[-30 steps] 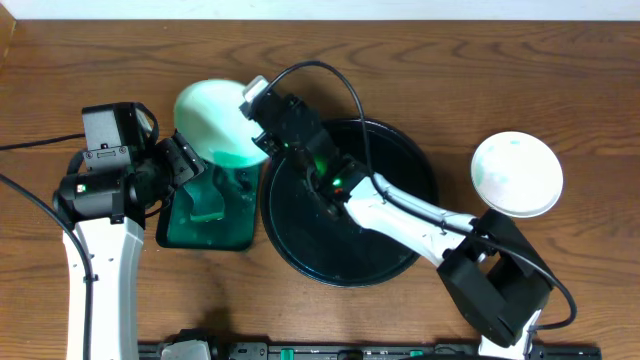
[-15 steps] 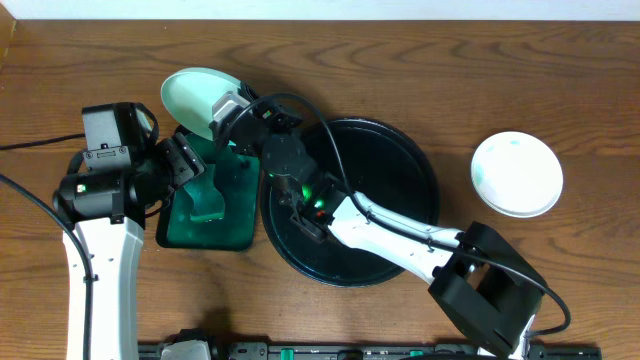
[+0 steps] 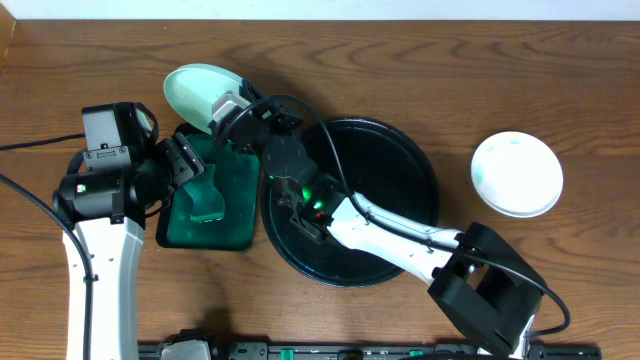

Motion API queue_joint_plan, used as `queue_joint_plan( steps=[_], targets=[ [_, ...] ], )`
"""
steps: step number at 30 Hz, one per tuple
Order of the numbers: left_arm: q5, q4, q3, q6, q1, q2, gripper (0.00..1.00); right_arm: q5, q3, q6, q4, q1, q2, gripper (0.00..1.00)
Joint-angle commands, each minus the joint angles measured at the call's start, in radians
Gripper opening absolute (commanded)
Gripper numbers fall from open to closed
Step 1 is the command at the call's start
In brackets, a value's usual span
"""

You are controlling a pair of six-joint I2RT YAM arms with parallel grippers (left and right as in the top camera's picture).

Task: Clean dirty plates on tray and stack at the side
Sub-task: 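Lift the light green plate off the black tray with the right gripper, then carry the plate right and set it on the plate stack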

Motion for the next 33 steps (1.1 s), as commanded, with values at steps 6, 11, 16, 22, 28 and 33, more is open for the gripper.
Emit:
queue_joint_plan(
  steps=[6,11,16,22,28,33],
  targets=[
    [0.009,-0.004,0.023,0.006,0.002,0.001,0.80,0.012,0.007,-0.041,0.011,0.005,-0.015,0.01],
    [0.009,-0.004,0.023,0.007,0.002,0.001,0.80,0.012,0.007,-0.041,0.014,0.005,-0.015,0.01],
    [0.009,-0.004,0.023,0.006,0.002,0.001,0.80,0.012,0.007,-0.041,0.014,0.005,-0.015,0.01],
    [0.009,-0.004,0.023,0.006,0.002,0.001,0.80,0.012,0.007,-0.040,0.013,0.003,-0.015,0.01],
    [0.009,-0.004,0.023,0.007,0.002,0.001,0.80,-0.078,0.007,0.306,-0.243,-0.064,-0.014,0.01],
    [0.009,-0.004,0.023,0.007,0.002,0.001,0.80,-0.394,0.007,0.824,-0.417,-0.190,-0.060,0.01]
  ],
)
